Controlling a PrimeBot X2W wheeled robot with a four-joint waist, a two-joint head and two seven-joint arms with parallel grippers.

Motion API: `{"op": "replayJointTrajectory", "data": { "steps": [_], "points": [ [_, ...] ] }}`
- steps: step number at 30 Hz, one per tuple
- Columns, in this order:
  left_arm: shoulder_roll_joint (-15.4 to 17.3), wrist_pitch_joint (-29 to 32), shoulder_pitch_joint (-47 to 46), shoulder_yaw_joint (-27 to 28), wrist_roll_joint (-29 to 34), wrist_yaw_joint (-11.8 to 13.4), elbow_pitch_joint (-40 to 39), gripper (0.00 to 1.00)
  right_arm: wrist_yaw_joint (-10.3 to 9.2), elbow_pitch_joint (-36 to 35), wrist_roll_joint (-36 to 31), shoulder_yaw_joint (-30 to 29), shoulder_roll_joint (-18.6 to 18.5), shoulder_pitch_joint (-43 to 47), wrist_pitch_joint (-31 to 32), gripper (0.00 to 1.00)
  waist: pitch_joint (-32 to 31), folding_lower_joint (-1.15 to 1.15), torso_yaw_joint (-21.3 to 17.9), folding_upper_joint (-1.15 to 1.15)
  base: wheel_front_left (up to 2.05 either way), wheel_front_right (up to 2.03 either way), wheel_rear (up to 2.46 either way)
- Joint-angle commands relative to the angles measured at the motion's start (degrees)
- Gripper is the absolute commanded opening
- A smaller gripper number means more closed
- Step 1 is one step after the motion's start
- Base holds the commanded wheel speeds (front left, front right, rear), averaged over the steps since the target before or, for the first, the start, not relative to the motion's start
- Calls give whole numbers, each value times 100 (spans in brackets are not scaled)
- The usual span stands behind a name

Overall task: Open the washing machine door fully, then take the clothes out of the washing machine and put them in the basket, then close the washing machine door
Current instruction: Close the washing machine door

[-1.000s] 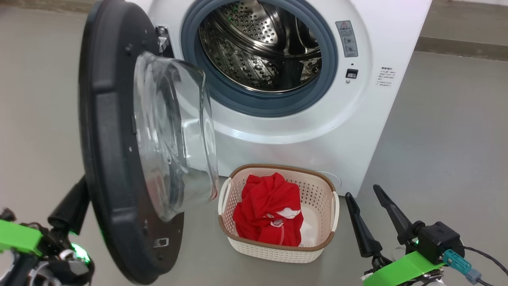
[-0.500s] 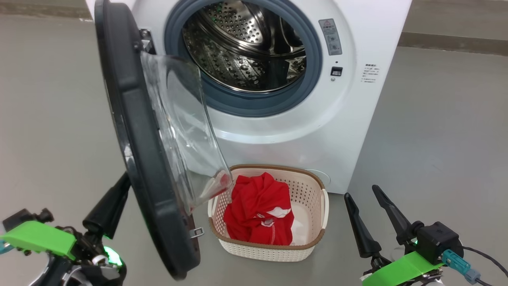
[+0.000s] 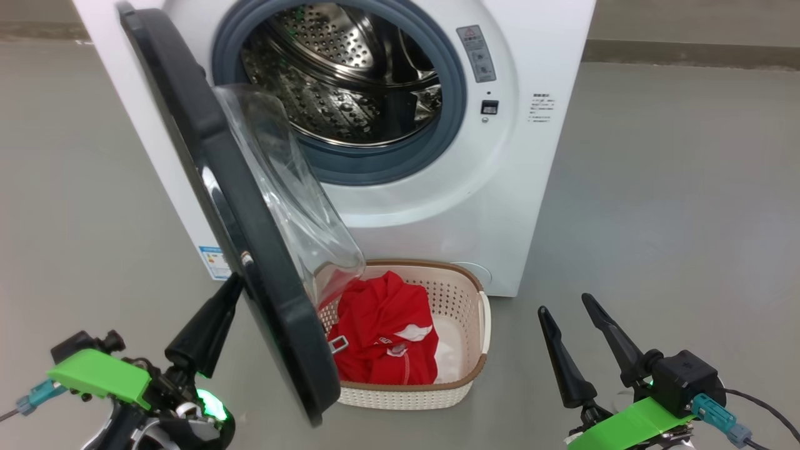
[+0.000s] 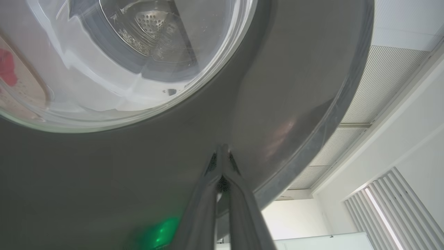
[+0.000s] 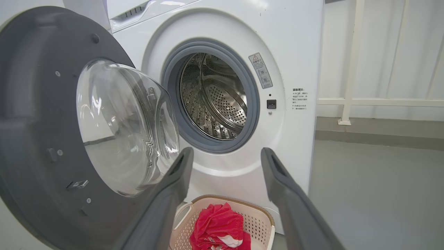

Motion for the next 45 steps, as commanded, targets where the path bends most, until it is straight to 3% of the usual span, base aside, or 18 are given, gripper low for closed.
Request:
{"op": "replayJointTrajectory", "data": {
  "steps": [1, 30, 45],
  "points": [
    [78, -11, -272, 87, -92, -101, -80, 0, 28, -124, 38, 143, -37, -221, -36, 100, 22, 0, -81, 0, 0, 0, 0],
    [77, -939, -1712, -746, -447, -947, 1048, 0, 28, -146, -4, 156, -37, -507, -36, 100, 621, 0, -792, 0, 0, 0, 0],
    [77, -1413, -2742, -1024, -199, -1370, 1613, 0, 28, -251, -34, 133, -37, -785, -36, 100, 1261, 0, -1162, 0, 0, 0, 0]
  ]
}}
